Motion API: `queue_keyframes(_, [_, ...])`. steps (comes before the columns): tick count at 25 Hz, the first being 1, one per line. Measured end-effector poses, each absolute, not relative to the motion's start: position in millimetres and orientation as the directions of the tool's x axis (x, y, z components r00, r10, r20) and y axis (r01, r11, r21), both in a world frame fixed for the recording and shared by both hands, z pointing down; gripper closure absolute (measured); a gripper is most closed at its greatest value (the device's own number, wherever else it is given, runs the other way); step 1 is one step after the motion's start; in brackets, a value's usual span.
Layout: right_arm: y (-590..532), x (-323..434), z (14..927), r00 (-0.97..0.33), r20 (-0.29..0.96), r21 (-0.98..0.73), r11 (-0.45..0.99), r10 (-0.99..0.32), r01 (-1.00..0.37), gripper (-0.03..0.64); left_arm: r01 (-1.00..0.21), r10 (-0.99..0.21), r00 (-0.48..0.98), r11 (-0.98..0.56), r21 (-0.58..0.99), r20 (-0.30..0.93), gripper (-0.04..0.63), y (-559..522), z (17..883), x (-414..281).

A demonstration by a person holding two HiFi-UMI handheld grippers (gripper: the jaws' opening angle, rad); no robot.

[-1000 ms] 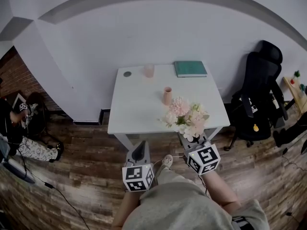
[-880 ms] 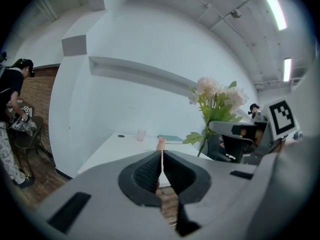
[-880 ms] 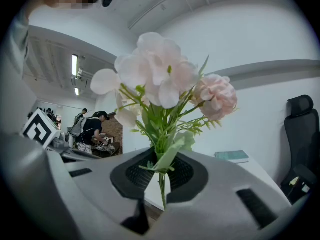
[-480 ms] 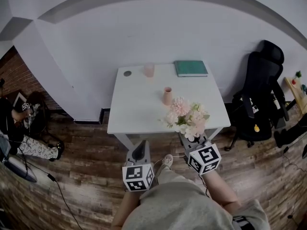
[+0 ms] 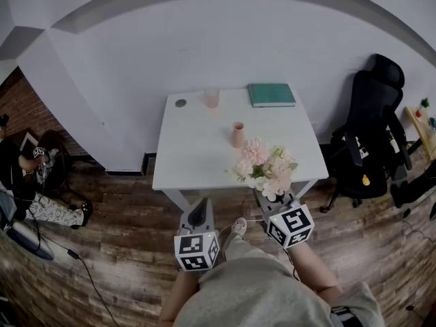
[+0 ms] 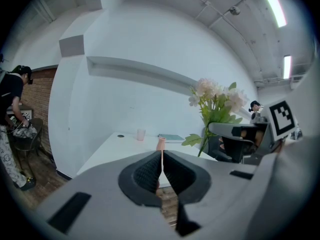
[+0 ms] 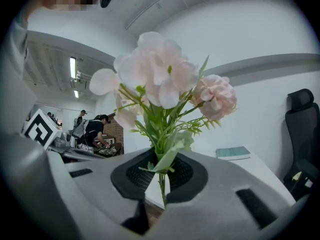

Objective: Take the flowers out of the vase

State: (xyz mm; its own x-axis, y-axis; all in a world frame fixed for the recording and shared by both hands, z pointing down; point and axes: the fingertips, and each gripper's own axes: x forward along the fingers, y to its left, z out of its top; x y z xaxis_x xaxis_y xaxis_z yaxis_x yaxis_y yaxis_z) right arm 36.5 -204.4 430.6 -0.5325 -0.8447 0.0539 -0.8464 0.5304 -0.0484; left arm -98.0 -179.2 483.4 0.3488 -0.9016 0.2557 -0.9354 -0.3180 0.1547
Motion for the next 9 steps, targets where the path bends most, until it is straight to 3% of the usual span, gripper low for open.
queue_keyframes(9, [-205.1, 35.8, 430.1, -0.536, 0.053, -0.045, 0.534, -0.843, -0.844, 0.575, -0.936, -0.902, 0.346, -0.315, 0.156, 0.257, 0.584, -180.9, 483.8, -97.6])
